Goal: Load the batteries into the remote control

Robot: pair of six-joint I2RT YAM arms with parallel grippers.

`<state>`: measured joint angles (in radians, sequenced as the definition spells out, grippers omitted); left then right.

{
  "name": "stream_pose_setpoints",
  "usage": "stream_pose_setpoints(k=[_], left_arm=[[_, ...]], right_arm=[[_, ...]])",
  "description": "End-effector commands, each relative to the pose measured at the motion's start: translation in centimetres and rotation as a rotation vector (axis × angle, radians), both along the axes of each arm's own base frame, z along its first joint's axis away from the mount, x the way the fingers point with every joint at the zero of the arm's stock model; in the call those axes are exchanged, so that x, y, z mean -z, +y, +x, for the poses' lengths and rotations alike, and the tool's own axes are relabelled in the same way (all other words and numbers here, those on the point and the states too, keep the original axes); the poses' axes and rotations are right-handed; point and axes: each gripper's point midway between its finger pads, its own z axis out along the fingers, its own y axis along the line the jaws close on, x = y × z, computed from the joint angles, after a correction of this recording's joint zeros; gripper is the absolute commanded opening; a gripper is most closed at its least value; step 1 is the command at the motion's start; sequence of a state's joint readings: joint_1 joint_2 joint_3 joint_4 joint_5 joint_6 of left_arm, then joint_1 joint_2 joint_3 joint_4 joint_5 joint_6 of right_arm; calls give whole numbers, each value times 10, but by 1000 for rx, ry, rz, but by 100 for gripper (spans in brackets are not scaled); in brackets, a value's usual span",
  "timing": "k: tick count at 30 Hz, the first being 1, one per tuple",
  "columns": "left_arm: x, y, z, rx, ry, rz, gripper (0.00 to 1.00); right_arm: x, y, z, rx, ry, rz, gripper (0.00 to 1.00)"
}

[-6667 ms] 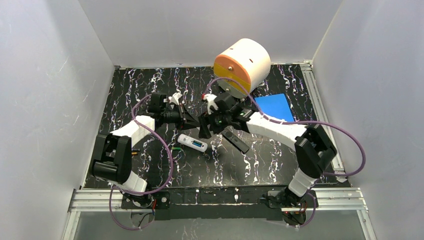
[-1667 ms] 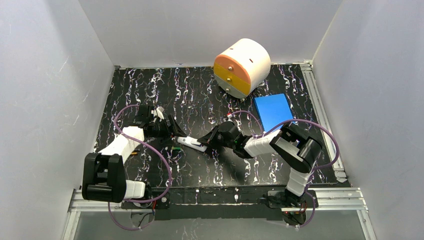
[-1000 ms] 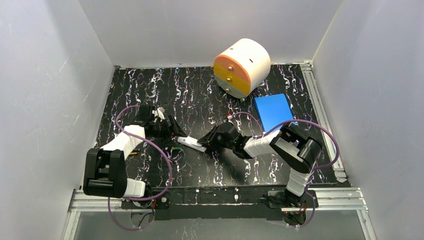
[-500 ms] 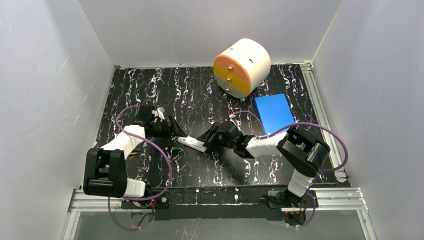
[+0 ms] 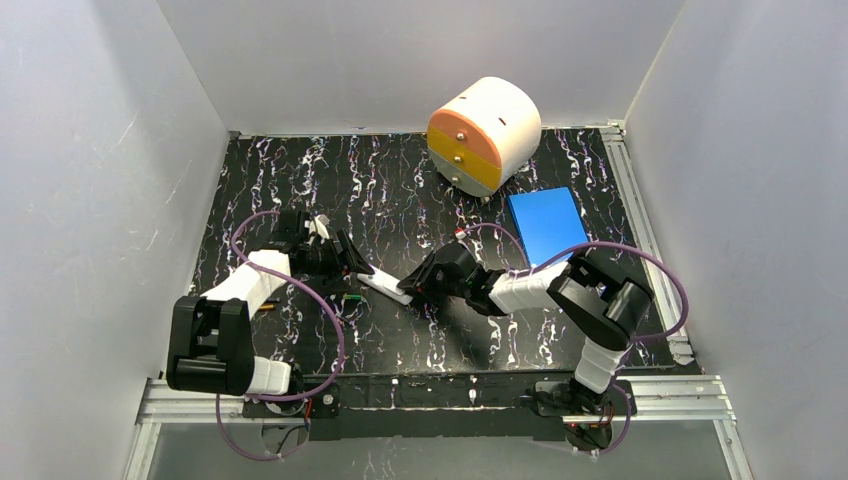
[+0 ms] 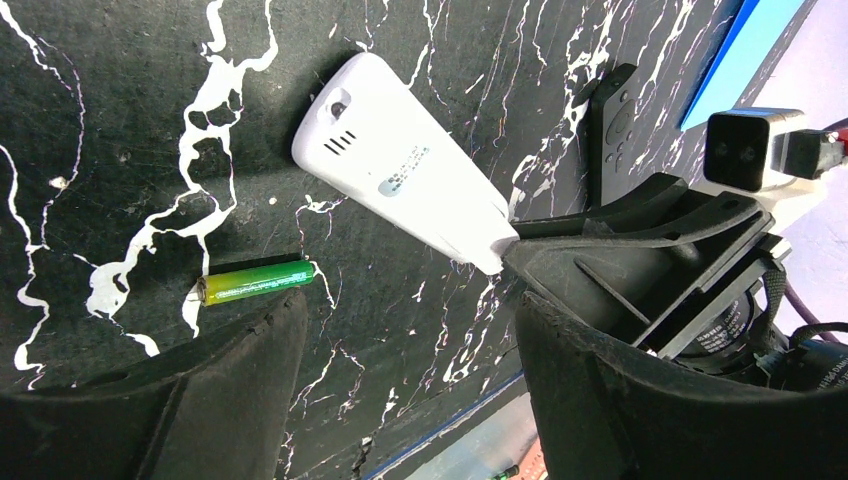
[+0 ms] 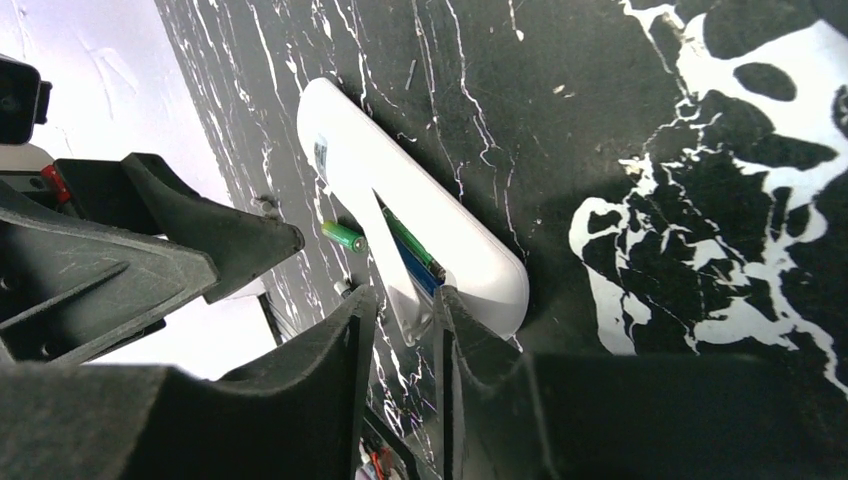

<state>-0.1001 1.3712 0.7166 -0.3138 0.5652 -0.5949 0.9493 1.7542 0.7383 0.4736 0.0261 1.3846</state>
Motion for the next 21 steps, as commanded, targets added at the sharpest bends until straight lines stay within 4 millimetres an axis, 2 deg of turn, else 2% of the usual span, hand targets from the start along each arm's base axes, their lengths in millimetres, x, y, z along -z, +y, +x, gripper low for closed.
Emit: stream_pose_setpoints(k=[1, 6, 14, 17, 21], left_arm=[[-6, -2, 0, 14, -8, -11, 74], [-7, -2, 1, 12, -10, -13, 74], [-7, -3, 2, 15, -12, -14, 74], [-6, -3, 2, 14, -9, -14, 74], [-6, -3, 3, 16, -9, -18, 74]], right_arm=[[-7, 4, 2, -4, -13, 3, 40], [-14, -5, 2, 20, -31, -16, 51], [-22, -9, -1, 18, -36, -10, 51], [-24, -9, -2, 15, -38, -8, 48], [-31, -8, -1, 9, -61, -1, 34]])
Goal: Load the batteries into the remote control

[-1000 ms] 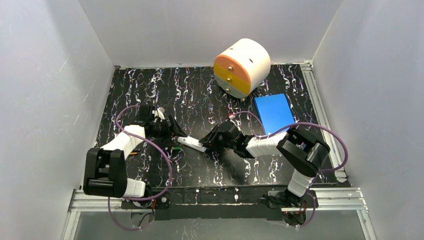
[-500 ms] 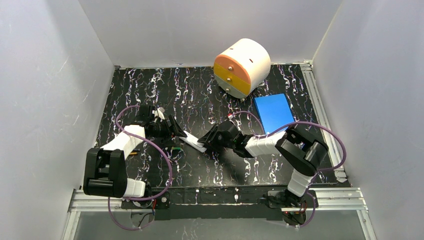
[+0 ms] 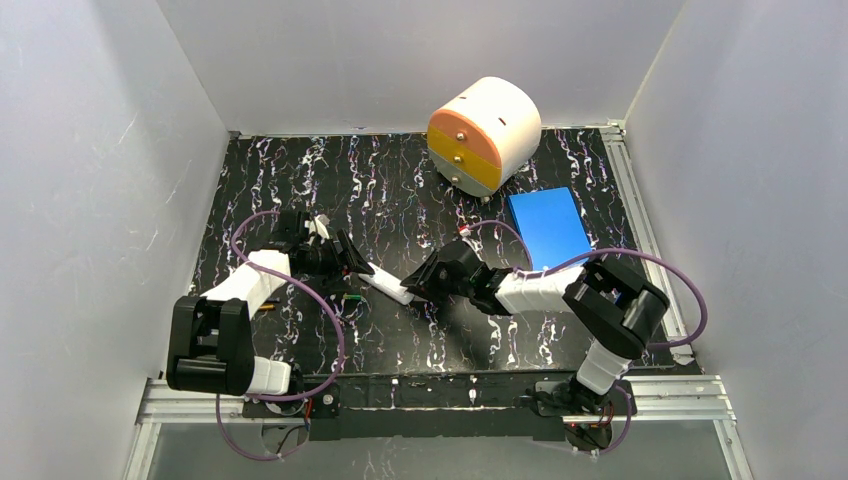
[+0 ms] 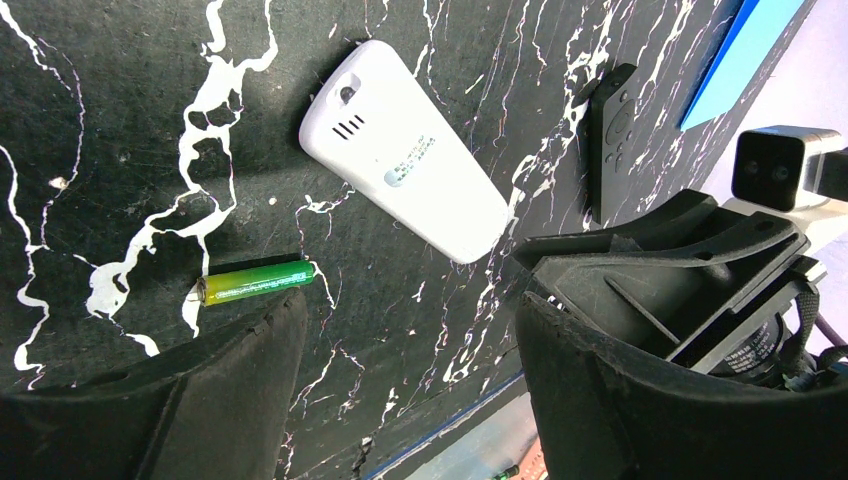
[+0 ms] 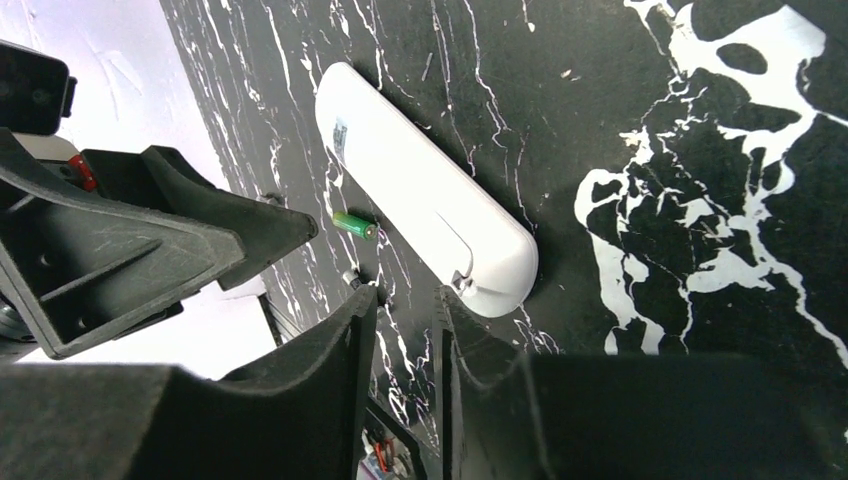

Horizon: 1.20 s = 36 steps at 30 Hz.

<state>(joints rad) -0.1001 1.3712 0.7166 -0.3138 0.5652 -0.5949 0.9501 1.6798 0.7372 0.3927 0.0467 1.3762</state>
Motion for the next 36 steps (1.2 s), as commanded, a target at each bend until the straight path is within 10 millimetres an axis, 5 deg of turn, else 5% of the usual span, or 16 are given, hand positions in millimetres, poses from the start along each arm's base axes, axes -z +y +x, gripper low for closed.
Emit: stream_pose_setpoints(k=[1, 10, 17, 20, 23, 26, 28, 31, 36], left_arm=[[-7, -3, 3, 16, -11, -19, 74], [-8, -3, 2, 17, -7, -18, 73], [-8, -3, 1, 17, -4, -12, 73], [-9, -1, 1, 12, -10, -6, 73], [-12, 0, 3, 1, -20, -3, 73], [-16, 1, 6, -10, -29, 6, 73], [-19, 3, 7, -16, -37, 23, 73], [-20, 16, 6, -41, -43, 101, 75], [-15, 49, -3, -138, -10, 286, 82]], right_arm=[[-19, 2, 2, -8, -59, 19, 33], [-5, 26, 7, -80, -54, -3, 32], [22, 17, 3, -78, 29, -121, 30], [15, 19, 5, -97, 8, -129, 30], [-17, 31, 15, -153, -109, -109, 32], [-56, 43, 27, -239, -285, -103, 42], [-67, 42, 31, -304, -378, -165, 59], [-58, 33, 36, -430, -450, -337, 87], [-16, 2, 35, -687, -478, -656, 96]])
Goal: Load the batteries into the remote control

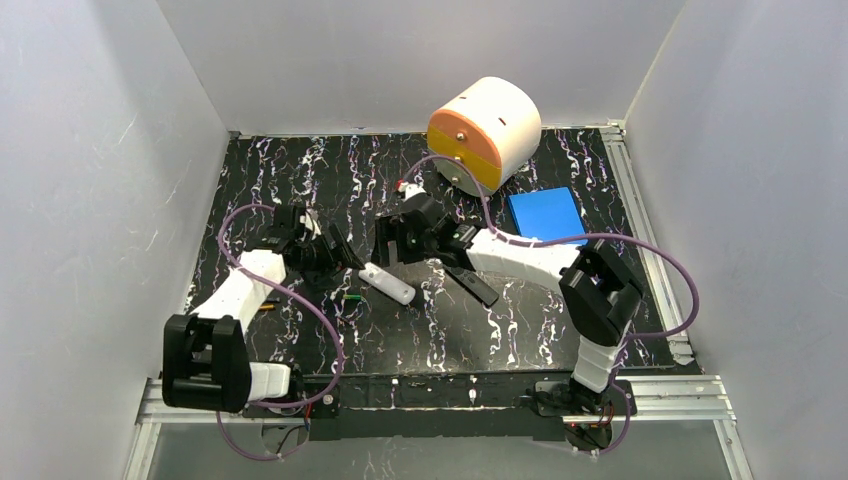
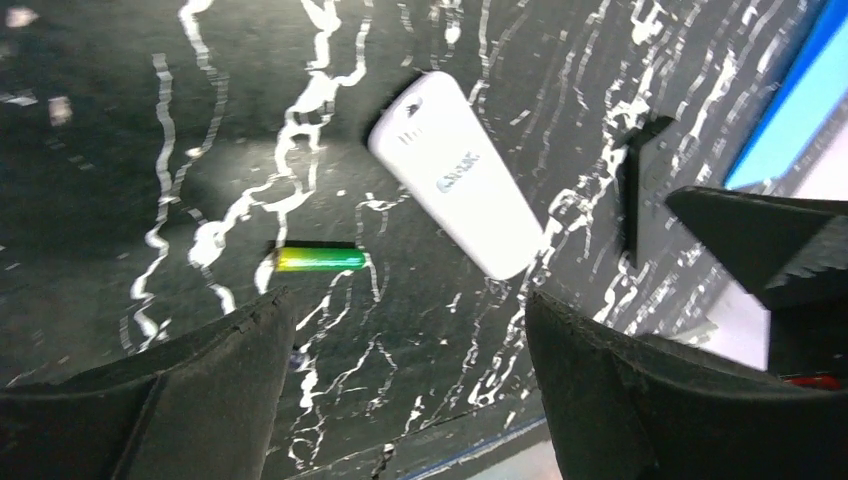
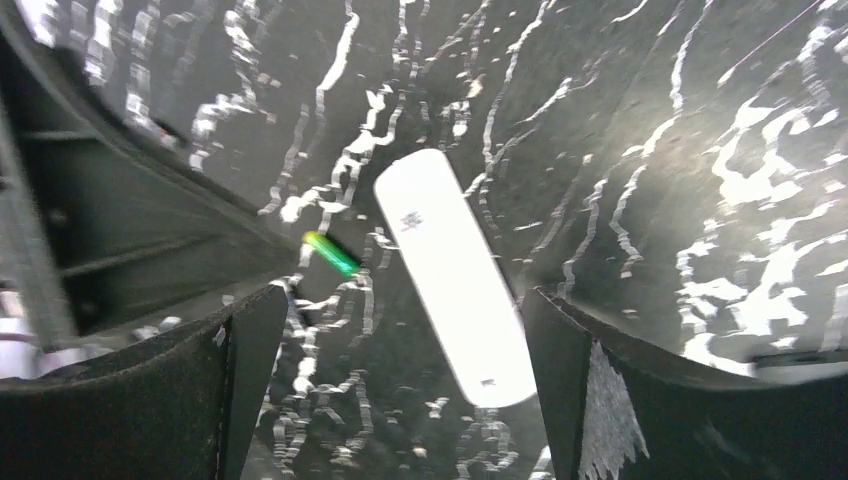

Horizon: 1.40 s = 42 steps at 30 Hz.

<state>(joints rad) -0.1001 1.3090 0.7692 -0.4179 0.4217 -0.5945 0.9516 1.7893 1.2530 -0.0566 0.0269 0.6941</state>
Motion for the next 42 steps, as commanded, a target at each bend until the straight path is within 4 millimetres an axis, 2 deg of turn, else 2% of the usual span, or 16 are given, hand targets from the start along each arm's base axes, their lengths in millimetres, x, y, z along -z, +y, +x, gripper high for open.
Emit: stream_pose_setpoints(k=[1, 4, 7, 15, 18, 22, 27, 32, 39, 42], left_arm=[[-5, 36, -9, -100, 15, 187, 83], [-8, 52, -10, -168, 2, 244, 84], [-15, 61, -7, -211, -29, 268, 85], [-19, 58, 1, -199, -38, 246, 85], [-20, 56, 5, -187, -43, 238, 85], [-22, 56, 9, -174, -47, 238, 85], [-23, 56, 12, -166, -50, 233, 85], [-23, 55, 13, -153, -51, 227, 85], [-23, 53, 12, -147, -49, 213, 85], [-22, 52, 11, -142, -47, 209, 85]], right_arm=[[45, -41, -5, -261, -127, -400, 95], [51, -41, -6, -367, -181, -473, 92], [54, -32, -13, -451, -187, -482, 91], [80, -15, -21, -523, -146, -498, 88], [87, -13, -22, -543, -142, -511, 82], [98, -13, -22, -550, -125, -560, 67], [100, -12, -16, -525, -193, -633, 59], [91, -10, 8, -380, -254, -654, 41], [73, -4, 59, -147, -244, -543, 40], [71, -7, 84, -75, -223, -499, 40]])
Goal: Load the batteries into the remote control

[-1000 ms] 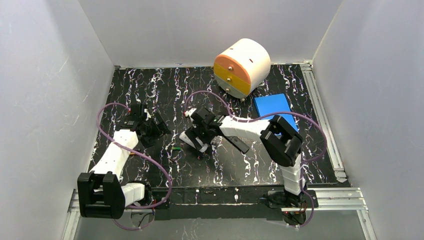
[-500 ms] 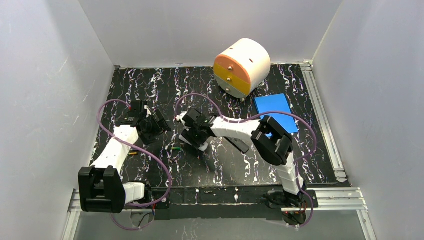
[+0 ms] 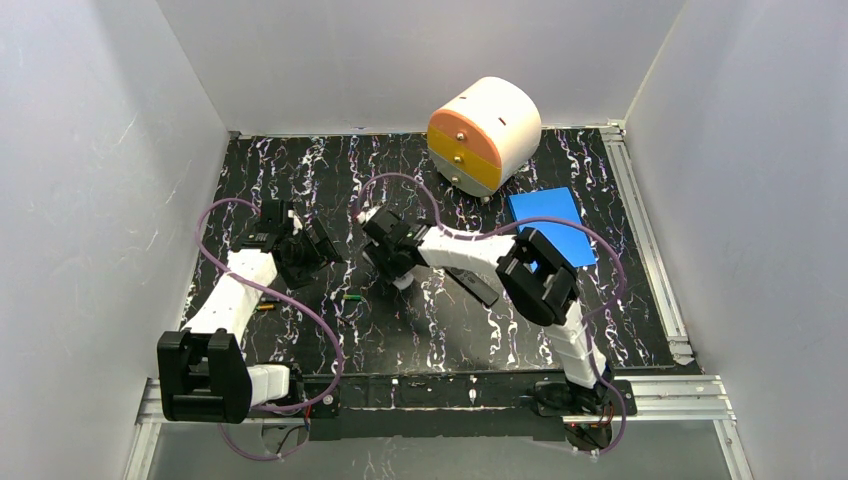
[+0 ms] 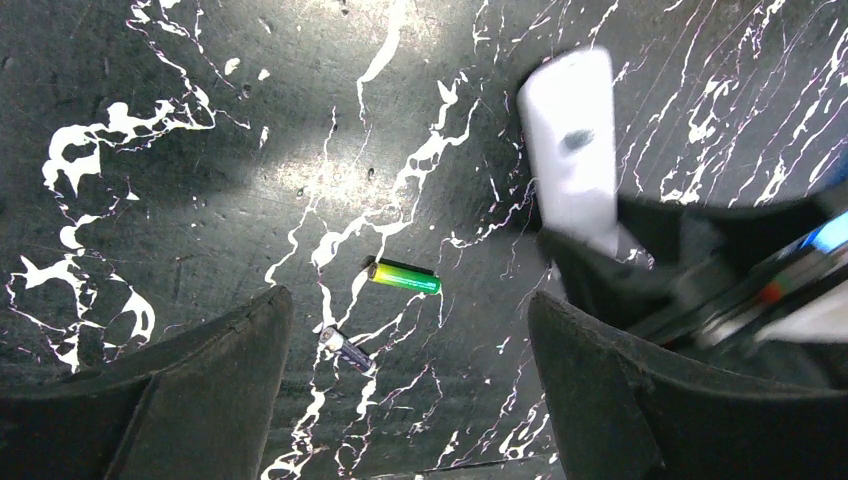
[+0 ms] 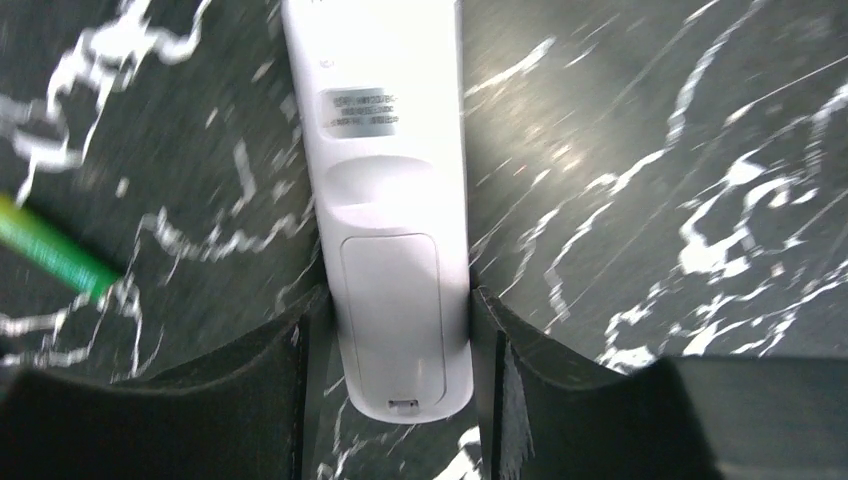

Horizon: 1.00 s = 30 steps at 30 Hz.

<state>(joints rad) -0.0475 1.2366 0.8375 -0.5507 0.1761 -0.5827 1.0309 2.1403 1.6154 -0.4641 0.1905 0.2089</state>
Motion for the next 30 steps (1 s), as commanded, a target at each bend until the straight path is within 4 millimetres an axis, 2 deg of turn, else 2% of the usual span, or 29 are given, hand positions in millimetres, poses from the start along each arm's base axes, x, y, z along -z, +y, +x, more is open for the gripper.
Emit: stream_pose_setpoints(k=[1, 7, 10, 17, 21, 25, 30], left_arm=[[-9, -1, 4, 19, -19, -12, 85], [-8, -3, 2, 22, -13, -19, 85], [-9, -4, 2, 23, -11, -25, 85], [-11, -5, 4, 26, -15, -30, 85], [-11, -5, 4, 26, -15, -32, 85], [-13, -5, 4, 28, -22, -32, 86], [-18, -4, 8, 55, -41, -19, 88]], right_arm=[[-23, -2, 88, 244, -132, 130, 40], [-21, -12, 134, 356, -146, 167, 40], [-14, -12, 147, 359, -150, 155, 40], [2, -12, 148, 337, -122, 112, 46], [-1, -11, 146, 344, -101, 123, 58], [-26, -11, 152, 361, -92, 156, 77], [-83, -23, 155, 336, -165, 206, 90]])
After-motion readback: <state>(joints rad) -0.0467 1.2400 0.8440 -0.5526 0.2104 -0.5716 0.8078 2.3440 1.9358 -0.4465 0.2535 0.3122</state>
